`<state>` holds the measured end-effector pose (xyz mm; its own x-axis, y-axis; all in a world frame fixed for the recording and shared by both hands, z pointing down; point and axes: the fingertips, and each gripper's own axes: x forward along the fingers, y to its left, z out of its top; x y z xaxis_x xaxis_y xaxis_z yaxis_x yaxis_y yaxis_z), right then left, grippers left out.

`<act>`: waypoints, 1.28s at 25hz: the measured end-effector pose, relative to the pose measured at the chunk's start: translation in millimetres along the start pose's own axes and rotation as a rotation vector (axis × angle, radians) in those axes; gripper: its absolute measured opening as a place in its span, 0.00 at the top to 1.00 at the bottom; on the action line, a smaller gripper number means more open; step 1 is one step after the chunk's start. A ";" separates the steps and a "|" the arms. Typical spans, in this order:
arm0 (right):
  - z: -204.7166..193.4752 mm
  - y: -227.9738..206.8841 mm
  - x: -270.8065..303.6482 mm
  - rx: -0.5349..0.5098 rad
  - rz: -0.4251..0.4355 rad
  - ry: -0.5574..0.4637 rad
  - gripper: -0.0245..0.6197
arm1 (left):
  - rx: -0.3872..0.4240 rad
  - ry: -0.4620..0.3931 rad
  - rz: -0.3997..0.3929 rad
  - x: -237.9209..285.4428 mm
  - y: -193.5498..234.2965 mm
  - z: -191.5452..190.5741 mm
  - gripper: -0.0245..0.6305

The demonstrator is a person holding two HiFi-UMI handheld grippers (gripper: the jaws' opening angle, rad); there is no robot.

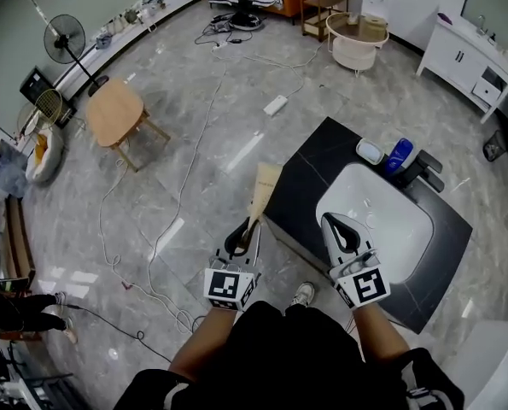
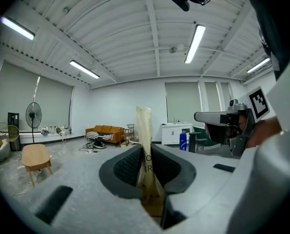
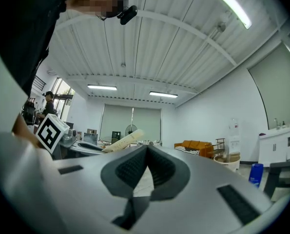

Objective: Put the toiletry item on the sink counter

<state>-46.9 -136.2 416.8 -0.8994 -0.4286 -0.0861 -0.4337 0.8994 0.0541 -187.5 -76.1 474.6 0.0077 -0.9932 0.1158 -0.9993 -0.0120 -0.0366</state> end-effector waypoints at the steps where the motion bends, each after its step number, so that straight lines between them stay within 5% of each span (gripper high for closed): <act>1: -1.2 -3.7 1.7 -0.002 -0.003 0.006 0.95 | 0.000 0.002 -0.011 6.3 -1.0 -0.4 0.86; 19: -19.2 -52.7 55.6 0.017 -0.138 0.066 0.95 | -0.001 0.026 -0.175 122.3 23.2 -13.5 0.86; 32: -32.8 -103.2 50.7 0.039 -0.321 0.117 0.95 | -0.040 0.234 -0.259 216.6 24.2 -90.0 0.86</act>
<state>-49.5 -253.5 439.4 -0.7182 -0.6955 0.0219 -0.6956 0.7185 0.0045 -213.4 -281.2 588.1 0.2572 -0.9045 0.3403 -0.9659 -0.2512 0.0624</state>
